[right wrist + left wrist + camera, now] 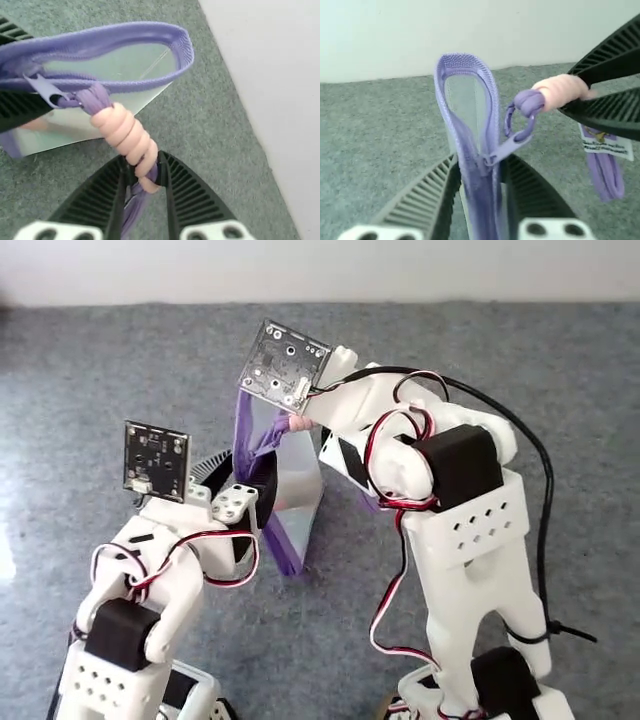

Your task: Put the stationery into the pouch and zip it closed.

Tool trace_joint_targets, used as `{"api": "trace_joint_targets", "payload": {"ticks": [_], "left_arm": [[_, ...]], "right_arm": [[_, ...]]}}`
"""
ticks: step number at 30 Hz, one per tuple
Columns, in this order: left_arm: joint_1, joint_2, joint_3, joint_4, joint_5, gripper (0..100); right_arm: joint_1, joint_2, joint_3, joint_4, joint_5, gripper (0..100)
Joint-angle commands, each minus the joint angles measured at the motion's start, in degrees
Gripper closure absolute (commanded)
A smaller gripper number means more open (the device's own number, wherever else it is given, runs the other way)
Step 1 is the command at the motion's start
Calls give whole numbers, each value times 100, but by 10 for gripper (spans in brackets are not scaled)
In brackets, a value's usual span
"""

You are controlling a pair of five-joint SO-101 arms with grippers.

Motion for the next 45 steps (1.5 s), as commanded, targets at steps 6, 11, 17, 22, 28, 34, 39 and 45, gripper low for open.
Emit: {"api": "trace_joint_targets", "payload": {"ticks": [6,11,17,22,28,34,39,45], "left_arm": [[554,-79,101,-149,-105,948],[756,-53,330,-229,-70,867],[554,-62,892,-668,-70,812],[571,-79,1024,-782,-70,814],[598,-88,629,-756,-97,990],[598,-88,303,-527,-88,988],[571,-246,101,-97,-62,990],[563,-1064,295,220,-105,991]], "right_arm": [[84,-347,-255,-268,-44,990],[84,-365,-255,-233,-35,990],[259,-505,-255,-207,-35,990],[259,-567,-255,-48,-26,990],[462,-453,-237,-207,-26,990],[840,-4,-246,-831,-35,990],[1253,532,-255,-1543,-26,990],[1429,813,-255,-1895,-26,990]]}}
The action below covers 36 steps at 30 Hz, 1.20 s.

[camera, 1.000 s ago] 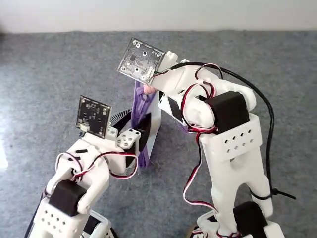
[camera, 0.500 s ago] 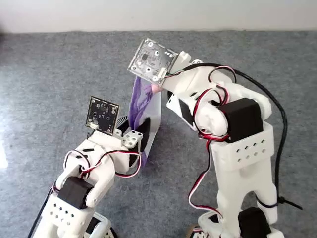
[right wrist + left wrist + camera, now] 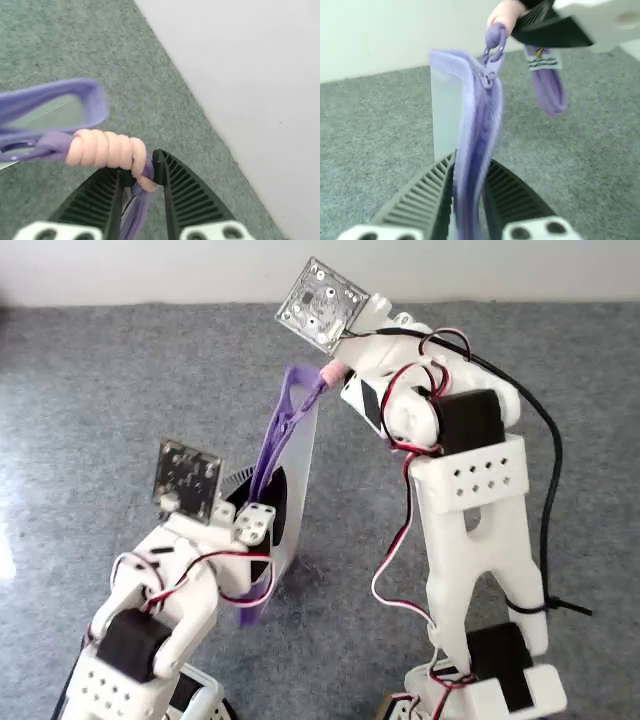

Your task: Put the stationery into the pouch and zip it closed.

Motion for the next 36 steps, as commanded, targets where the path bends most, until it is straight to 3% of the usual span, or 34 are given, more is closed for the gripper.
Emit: {"api": "trace_joint_targets", "payload": {"ticks": [1,8,16,23,29,36], "left_arm": [[-35,-633,-136,352,-53,991],[-35,-1116,180,712,-53,991],[-18,-1125,259,607,-53,980],[-35,-1029,233,448,-53,737],[-44,-501,207,62,-70,731],[-132,-264,31,-360,-237,738]], "right_arm": [[374,4,-237,-312,-35,990],[189,4,-1257,224,-35,990],[-734,4,-2919,1692,299,990],[-1112,4,-3648,2316,545,990],[-1560,4,-3982,2695,589,990],[-1569,40,-3947,2695,615,990]]}}
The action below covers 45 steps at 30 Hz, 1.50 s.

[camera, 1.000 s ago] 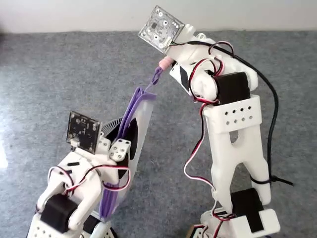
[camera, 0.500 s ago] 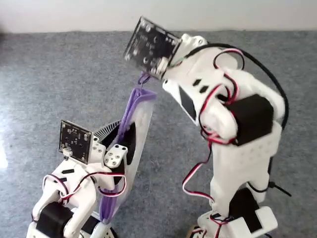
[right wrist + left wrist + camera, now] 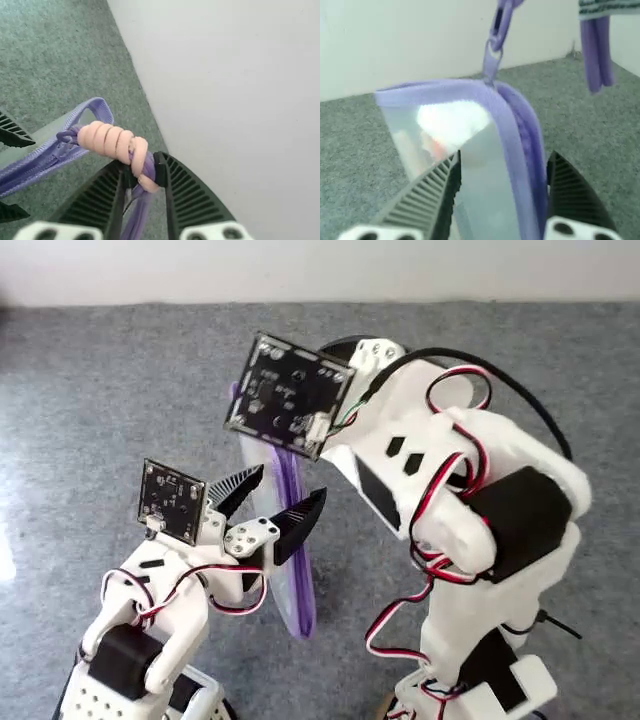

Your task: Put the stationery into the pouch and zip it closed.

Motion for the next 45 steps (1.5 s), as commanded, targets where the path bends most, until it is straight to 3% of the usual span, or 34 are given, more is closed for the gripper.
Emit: {"api": "trace_joint_targets", "payload": {"ticks": [1,11,19,25,35,45], "left_arm": [[-132,132,-295,-97,-88,750],[-273,97,-831,413,-97,991],[-273,88,-840,563,-97,989],[-273,79,-840,571,-97,991],[-264,79,-840,580,-97,991],[-264,-343,-831,774,-97,991]], "right_arm": [[-40,-4,-211,207,44,990],[189,13,325,119,44,990],[1051,163,1547,-1121,44,990],[1727,1007,1644,-1982,35,990],[1859,1376,1653,-2651,53,991],[2484,2738,1635,-3319,53,991]]}}
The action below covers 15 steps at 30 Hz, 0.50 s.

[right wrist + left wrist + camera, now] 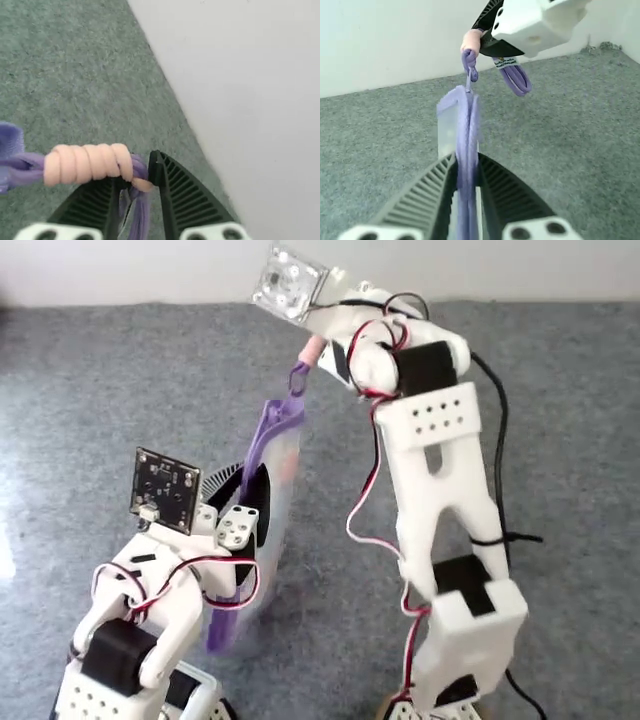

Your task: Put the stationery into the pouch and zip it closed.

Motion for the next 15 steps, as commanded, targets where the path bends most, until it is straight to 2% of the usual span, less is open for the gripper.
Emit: {"api": "trace_joint_targets", "payload": {"ticks": [1,8,15], "left_arm": [[9,-510,-312,255,-35,991],[-26,-721,-312,431,-35,991],[-44,-686,-295,413,-35,988]], "right_arm": [[840,303,-53,-479,44,991],[866,365,-114,-400,44,991],[426,-215,-1204,655,35,991]]}}
